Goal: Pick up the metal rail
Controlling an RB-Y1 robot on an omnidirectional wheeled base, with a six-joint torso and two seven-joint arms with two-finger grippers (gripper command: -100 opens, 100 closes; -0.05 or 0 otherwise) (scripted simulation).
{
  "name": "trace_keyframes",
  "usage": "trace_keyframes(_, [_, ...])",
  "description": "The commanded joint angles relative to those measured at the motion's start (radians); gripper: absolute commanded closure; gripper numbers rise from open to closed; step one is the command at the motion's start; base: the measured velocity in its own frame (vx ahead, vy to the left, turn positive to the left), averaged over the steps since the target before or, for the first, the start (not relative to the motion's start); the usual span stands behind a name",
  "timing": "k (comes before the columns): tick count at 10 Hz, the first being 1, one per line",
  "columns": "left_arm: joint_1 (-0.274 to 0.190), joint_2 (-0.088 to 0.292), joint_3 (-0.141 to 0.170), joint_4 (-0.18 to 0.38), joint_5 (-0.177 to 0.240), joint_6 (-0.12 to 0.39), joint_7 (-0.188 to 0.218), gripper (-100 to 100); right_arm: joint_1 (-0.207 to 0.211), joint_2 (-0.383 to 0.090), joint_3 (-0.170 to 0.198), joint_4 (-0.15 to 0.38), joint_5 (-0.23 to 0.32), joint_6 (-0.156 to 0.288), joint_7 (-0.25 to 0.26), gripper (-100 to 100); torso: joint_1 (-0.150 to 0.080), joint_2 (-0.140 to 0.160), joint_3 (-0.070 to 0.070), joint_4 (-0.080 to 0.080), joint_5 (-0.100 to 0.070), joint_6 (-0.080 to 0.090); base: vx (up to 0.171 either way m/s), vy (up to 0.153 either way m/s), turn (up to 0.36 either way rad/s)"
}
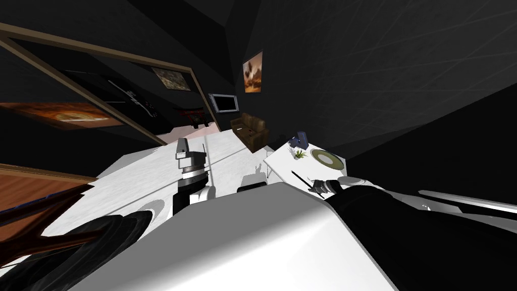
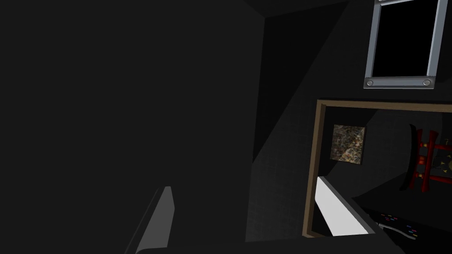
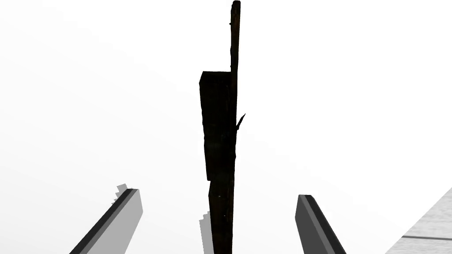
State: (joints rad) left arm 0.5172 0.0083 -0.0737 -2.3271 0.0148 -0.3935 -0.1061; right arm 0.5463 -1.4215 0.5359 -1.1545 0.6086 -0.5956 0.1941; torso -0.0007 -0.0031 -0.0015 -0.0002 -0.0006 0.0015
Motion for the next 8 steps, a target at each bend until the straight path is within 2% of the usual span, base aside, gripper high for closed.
trace_keyframes(1, [0.000, 0.000, 0.000, 0.000, 0.000, 0.000, 0.000, 0, 0.000, 0.000, 0.000, 0.000, 0.000, 0.000, 0.000, 100, 0.000, 0.000, 0.000, 0.000, 0.000, 0.000, 0.000, 0.000, 0.000])
trace_keyframes(5, [0.000, 0.000, 0.000, 0.000, 0.000, 0.000, 0.000, 0, 0.000, 0.000, 0.000, -0.001, 0.000, -0.002, 0.000, 100, -0.005, -0.001, 0.000, 0.000, -0.003, -0.001, 0.000, 0.000, 0.000])
trace_keyframes(6, [0.000, 0.000, 0.000, 0.000, 0.000, 0.000, 0.000, 0, 0.000, 0.000, 0.000, -0.001, 0.000, -0.002, 0.000, 0, -0.005, -0.001, 0.000, 0.000, -0.003, -0.001, 0.000, 0.000, 0.000])
trace_keyframes(7, [0.000, 0.000, 0.000, 0.000, 0.000, 0.000, 0.000, 0, -0.002, -0.029, -0.003, -0.009, -0.004, -0.017, -0.011, 100, -0.005, -0.001, 0.000, 0.000, -0.003, -0.001, -0.007, 0.005, -0.099])
trace_keyframes(8, [0.000, 0.000, 0.000, 0.000, 0.000, 0.000, 0.000, 0, -0.001, -0.043, -0.006, -0.015, -0.007, -0.023, -0.015, 100, -0.005, 0.000, 0.000, 0.000, -0.002, 0.000, -0.012, 0.008, -0.088])
